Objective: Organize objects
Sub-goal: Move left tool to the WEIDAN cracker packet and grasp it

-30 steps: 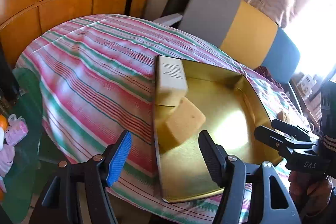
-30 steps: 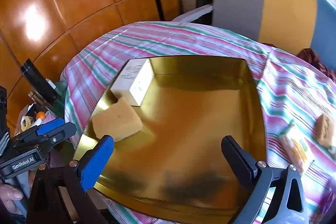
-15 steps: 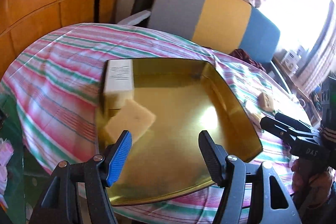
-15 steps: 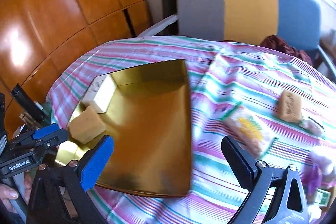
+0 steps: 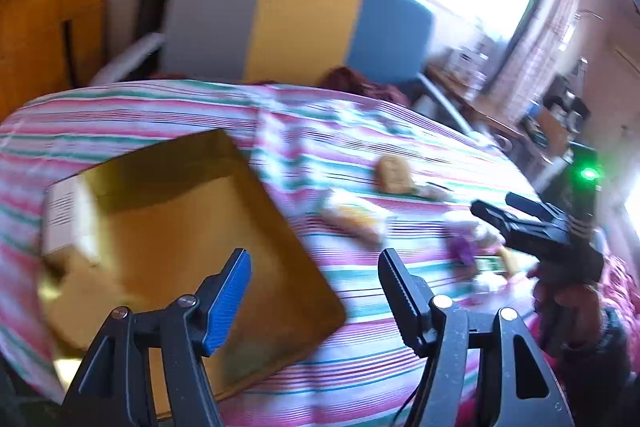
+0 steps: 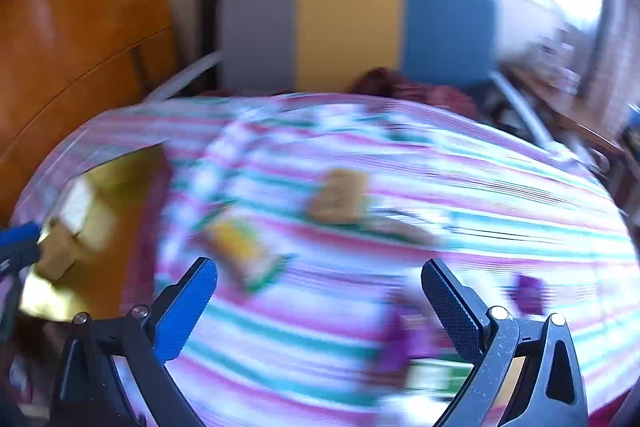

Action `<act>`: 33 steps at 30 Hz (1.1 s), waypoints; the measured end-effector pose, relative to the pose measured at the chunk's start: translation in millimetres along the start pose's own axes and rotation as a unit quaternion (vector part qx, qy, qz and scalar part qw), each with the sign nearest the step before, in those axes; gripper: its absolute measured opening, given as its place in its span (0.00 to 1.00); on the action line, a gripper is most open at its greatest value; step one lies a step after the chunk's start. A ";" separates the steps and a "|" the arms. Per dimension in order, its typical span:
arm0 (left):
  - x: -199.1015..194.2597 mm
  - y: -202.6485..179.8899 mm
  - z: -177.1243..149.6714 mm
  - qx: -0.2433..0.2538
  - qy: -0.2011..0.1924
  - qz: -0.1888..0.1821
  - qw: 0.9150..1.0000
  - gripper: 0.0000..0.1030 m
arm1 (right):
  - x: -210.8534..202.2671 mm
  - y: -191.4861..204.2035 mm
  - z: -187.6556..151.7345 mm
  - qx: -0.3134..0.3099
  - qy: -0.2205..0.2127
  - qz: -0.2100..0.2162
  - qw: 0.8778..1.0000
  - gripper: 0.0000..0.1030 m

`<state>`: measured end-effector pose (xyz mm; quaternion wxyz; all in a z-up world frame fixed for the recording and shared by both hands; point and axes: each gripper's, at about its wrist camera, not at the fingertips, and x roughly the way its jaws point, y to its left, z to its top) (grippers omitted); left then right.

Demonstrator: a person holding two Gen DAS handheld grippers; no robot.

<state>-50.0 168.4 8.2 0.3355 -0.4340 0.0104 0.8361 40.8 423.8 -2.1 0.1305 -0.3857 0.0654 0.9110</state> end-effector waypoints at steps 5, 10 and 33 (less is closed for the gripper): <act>39.4 -49.2 20.0 0.013 0.045 -0.050 0.998 0.64 | -2.2 -78.4 -7.4 0.075 -0.029 -0.081 0.993 1.00; 99.8 -69.2 33.6 -0.047 0.116 -0.072 0.990 0.66 | -6.3 -122.2 -10.2 0.164 -0.046 -0.068 0.983 1.00; 230.2 -59.4 46.2 -0.080 0.175 0.091 0.977 0.66 | -18.0 -140.5 -11.3 0.218 -0.079 -0.015 0.973 1.00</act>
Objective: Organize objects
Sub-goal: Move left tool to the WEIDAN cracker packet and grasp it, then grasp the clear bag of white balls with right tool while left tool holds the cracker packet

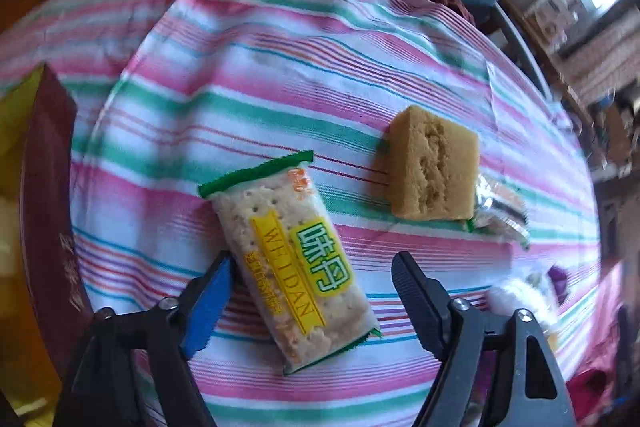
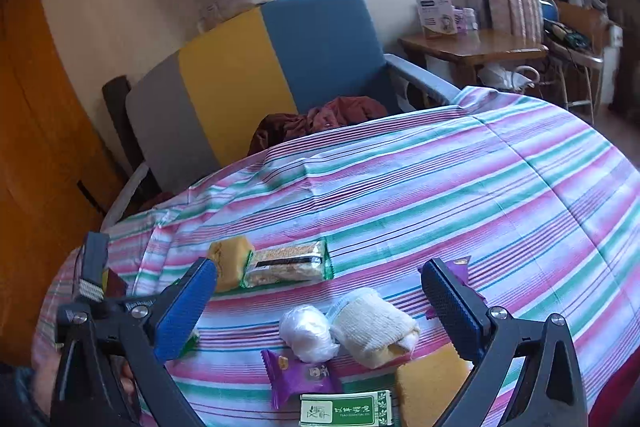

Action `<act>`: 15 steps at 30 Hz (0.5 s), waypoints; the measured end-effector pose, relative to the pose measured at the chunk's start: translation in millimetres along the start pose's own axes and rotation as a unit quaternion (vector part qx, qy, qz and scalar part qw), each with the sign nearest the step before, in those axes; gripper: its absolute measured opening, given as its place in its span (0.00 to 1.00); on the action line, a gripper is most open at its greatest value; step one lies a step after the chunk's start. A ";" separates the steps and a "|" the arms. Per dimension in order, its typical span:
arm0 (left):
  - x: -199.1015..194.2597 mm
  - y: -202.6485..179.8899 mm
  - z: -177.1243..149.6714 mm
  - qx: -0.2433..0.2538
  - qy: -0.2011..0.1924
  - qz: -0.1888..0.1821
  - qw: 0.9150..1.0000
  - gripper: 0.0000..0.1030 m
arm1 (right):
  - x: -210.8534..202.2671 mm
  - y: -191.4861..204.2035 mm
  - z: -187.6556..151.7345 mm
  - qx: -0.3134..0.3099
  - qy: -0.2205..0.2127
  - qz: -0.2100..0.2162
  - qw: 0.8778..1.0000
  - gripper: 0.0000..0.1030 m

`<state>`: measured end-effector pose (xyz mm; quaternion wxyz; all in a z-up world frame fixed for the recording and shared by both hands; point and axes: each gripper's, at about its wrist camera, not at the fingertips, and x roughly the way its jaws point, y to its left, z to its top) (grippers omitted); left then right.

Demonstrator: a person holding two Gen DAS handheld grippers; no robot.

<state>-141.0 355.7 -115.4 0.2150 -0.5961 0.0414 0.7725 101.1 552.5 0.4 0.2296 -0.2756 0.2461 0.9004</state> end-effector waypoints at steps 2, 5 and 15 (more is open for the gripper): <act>-2.3 -1.9 -6.4 0.026 -0.017 0.020 0.999 0.53 | -1.2 -11.3 2.5 0.029 -0.005 0.000 1.000 1.00; -7.1 -0.5 -17.4 0.057 -0.031 0.012 0.998 0.48 | -2.4 -28.1 5.7 0.070 -0.011 -0.003 0.997 1.00; -29.8 -27.3 -103.1 0.193 -0.059 -0.015 0.979 0.48 | 7.2 -51.4 4.5 0.132 0.017 0.008 0.991 1.00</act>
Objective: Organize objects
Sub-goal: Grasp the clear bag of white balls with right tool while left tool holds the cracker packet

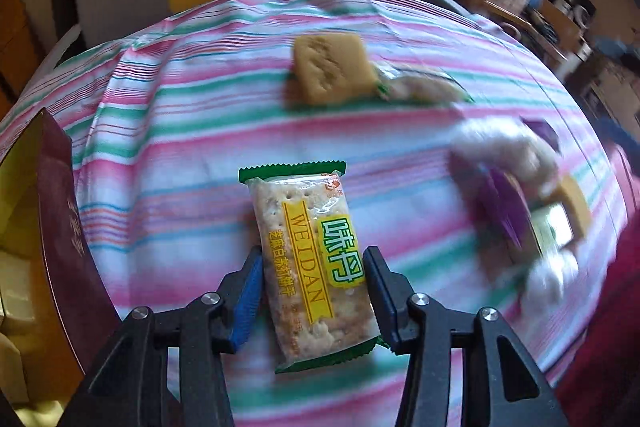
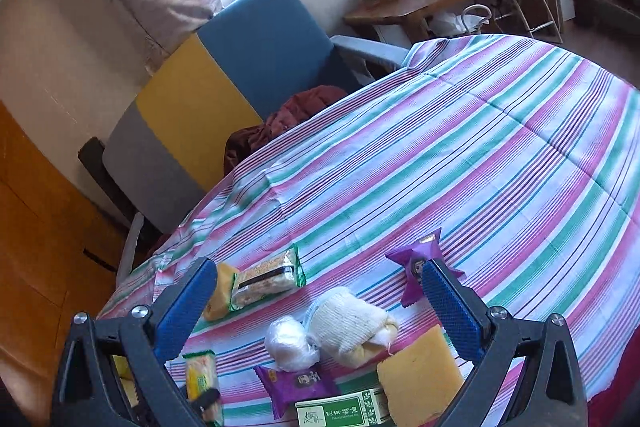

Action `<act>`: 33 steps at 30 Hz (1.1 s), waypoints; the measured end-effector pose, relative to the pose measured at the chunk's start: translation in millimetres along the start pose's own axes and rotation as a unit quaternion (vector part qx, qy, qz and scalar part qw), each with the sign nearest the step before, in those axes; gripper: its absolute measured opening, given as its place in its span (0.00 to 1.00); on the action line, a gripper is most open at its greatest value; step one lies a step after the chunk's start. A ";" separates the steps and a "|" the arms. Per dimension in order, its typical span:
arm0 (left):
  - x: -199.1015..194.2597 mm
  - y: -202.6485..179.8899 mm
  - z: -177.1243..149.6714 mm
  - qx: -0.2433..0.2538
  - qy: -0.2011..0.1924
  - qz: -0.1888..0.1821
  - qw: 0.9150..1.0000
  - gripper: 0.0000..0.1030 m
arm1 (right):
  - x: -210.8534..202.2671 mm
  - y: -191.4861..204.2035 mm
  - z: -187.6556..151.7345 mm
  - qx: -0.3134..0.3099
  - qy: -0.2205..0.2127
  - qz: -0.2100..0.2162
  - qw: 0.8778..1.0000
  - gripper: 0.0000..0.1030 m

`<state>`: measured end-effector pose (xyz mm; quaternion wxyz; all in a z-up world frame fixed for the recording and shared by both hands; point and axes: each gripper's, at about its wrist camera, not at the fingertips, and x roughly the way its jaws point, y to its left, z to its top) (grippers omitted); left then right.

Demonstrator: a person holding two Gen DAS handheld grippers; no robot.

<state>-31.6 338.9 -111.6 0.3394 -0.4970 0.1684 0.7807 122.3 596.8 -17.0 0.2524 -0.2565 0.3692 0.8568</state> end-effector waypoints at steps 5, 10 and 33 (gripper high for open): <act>-13.7 -14.8 -32.5 0.035 -0.020 -0.014 0.999 0.48 | 8.5 11.3 -8.7 -0.027 0.039 0.023 0.999 1.00; -12.5 -10.5 -35.4 0.031 -0.021 -0.027 0.999 0.47 | 1.1 22.0 -28.1 -0.054 0.103 0.030 0.993 0.94; -13.3 -5.4 -44.2 0.031 -0.046 -0.042 0.998 0.41 | 23.3 42.5 -125.4 -0.195 0.233 -0.106 0.947 0.49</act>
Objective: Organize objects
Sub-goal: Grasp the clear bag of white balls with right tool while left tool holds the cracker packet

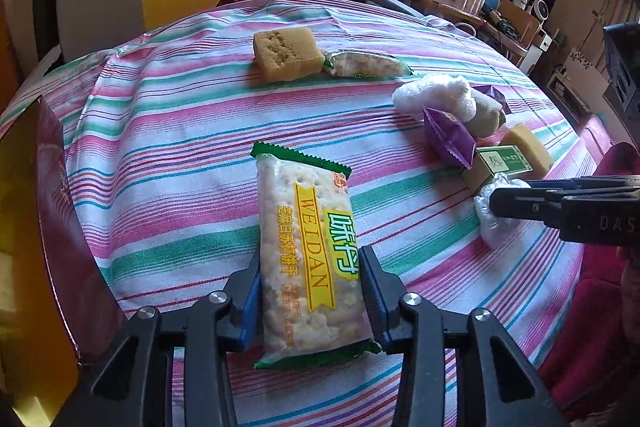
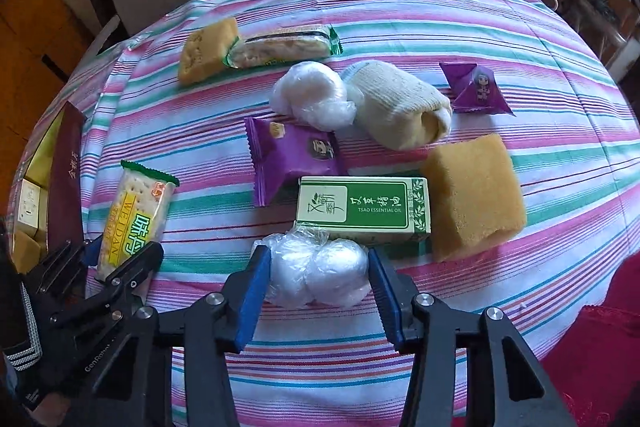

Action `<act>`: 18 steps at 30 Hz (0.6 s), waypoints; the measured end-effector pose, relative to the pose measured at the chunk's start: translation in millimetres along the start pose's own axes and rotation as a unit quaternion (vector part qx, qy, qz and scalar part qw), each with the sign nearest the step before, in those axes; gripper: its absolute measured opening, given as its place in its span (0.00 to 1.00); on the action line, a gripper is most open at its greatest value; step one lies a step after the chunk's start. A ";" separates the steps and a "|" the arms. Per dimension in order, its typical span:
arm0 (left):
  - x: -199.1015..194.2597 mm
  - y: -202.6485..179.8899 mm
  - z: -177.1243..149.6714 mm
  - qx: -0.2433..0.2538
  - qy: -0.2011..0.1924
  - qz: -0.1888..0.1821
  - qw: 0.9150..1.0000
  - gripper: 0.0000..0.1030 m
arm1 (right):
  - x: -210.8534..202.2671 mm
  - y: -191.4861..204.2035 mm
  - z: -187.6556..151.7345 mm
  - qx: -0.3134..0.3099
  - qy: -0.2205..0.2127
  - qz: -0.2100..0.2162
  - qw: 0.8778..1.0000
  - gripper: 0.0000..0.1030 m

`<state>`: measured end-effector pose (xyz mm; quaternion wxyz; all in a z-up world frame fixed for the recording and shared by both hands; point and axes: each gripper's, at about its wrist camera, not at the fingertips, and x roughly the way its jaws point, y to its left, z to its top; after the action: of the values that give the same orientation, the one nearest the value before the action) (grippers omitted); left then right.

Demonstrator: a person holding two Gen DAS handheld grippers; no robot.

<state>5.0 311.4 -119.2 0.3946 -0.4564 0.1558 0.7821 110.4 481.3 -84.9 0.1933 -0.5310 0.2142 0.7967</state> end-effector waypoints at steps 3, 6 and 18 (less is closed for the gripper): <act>-1.1 1.6 -1.5 0.001 -0.003 -0.005 1.000 0.41 | 2.4 0.8 1.2 -0.001 0.004 0.009 1.000 0.49; -1.8 0.6 -3.3 0.006 -0.006 -0.003 1.000 0.41 | 2.2 1.6 1.2 0.001 0.005 0.014 1.000 0.50; -3.7 1.2 -4.0 0.008 -0.008 -0.002 1.000 0.41 | 7.2 5.1 3.1 -0.002 0.006 0.013 1.000 0.52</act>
<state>7.5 306.4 -118.4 0.4013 -0.4468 0.1580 0.7838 102.8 479.3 -89.9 0.1803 -0.5335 0.2208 0.7963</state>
